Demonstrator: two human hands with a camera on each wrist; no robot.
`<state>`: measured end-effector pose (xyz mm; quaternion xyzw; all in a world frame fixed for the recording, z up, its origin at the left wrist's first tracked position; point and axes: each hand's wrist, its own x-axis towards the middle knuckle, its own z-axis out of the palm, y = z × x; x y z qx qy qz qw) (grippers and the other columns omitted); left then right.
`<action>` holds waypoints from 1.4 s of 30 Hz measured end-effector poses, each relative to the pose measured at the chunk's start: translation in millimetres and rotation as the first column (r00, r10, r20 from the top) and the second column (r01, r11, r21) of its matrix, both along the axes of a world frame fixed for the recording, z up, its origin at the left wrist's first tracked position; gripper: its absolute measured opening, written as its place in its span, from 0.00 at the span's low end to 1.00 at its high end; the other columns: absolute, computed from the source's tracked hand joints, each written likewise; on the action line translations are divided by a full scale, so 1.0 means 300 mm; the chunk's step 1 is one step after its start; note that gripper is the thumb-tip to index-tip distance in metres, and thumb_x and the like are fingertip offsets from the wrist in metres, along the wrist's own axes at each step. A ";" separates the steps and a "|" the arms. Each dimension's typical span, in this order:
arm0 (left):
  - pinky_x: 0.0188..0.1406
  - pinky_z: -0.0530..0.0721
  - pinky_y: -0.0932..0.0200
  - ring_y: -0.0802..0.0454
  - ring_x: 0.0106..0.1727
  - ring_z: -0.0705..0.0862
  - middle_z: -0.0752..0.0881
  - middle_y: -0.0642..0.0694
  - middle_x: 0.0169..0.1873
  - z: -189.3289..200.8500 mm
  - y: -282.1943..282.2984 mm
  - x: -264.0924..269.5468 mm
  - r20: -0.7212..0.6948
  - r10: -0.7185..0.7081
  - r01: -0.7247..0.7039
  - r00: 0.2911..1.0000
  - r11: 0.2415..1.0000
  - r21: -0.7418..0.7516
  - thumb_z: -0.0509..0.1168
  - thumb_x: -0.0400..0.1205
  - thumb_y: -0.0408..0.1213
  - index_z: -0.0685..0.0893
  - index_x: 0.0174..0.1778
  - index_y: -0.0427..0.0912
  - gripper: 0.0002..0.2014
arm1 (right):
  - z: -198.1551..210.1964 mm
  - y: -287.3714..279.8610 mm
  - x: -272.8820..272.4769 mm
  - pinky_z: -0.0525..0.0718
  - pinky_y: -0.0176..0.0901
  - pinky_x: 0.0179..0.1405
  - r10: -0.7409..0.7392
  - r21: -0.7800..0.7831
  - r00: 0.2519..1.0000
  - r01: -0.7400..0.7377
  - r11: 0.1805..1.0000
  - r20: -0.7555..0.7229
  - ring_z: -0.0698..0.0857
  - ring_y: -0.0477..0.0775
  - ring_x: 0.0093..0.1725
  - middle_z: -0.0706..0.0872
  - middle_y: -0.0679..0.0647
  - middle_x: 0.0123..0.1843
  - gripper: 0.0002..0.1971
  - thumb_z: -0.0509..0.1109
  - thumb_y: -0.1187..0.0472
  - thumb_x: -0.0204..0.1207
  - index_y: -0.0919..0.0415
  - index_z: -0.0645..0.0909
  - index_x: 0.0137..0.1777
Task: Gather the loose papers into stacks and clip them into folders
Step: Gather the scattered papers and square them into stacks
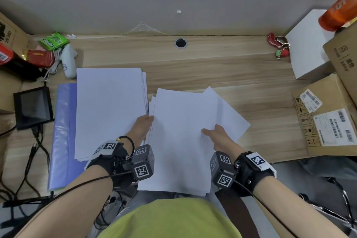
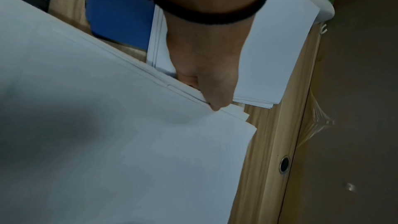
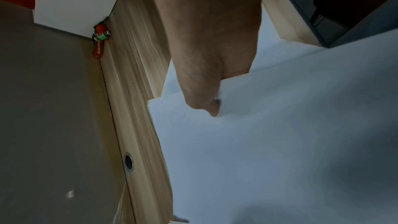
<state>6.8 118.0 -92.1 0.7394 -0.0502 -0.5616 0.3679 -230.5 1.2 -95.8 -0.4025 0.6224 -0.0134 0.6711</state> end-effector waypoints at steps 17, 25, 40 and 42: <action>0.53 0.82 0.53 0.48 0.52 0.86 0.88 0.50 0.50 0.132 -0.091 0.036 0.131 -0.226 0.248 0.965 0.950 -0.192 0.59 0.86 0.49 0.86 0.53 0.50 0.12 | 0.345 -0.239 0.004 0.81 0.48 0.55 0.663 -0.372 0.654 -0.755 0.540 -0.364 0.83 0.61 0.60 0.84 0.58 0.64 0.19 0.57 0.66 0.82 0.55 0.78 0.70; 0.52 0.85 0.61 0.54 0.56 0.88 0.89 0.53 0.54 0.234 -0.086 0.010 0.260 -0.345 0.408 0.902 0.878 -0.249 0.68 0.82 0.44 0.84 0.59 0.46 0.11 | 0.272 -0.210 0.176 0.74 0.43 0.55 0.697 -0.473 0.602 -0.780 0.410 -0.388 0.78 0.59 0.63 0.80 0.61 0.64 0.17 0.61 0.66 0.80 0.66 0.73 0.68; 0.53 0.80 0.63 0.56 0.55 0.83 0.85 0.53 0.56 0.246 -0.269 0.010 0.347 -0.054 0.182 0.936 0.919 -0.350 0.64 0.83 0.34 0.78 0.67 0.49 0.16 | 0.312 -0.273 -0.123 0.84 0.39 0.45 0.200 -0.469 0.972 -0.233 0.852 -0.121 0.87 0.49 0.47 0.89 0.50 0.53 0.10 0.69 0.59 0.81 0.56 0.82 0.60; 0.48 0.78 0.66 0.52 0.56 0.82 0.82 0.49 0.59 0.189 -0.265 -0.020 0.298 -0.215 0.285 0.930 0.933 -0.218 0.62 0.84 0.33 0.77 0.68 0.47 0.17 | 0.278 -0.241 -0.203 0.81 0.44 0.49 -0.017 -0.404 0.998 -0.010 0.915 -0.064 0.85 0.55 0.52 0.86 0.55 0.59 0.15 0.68 0.61 0.81 0.63 0.80 0.66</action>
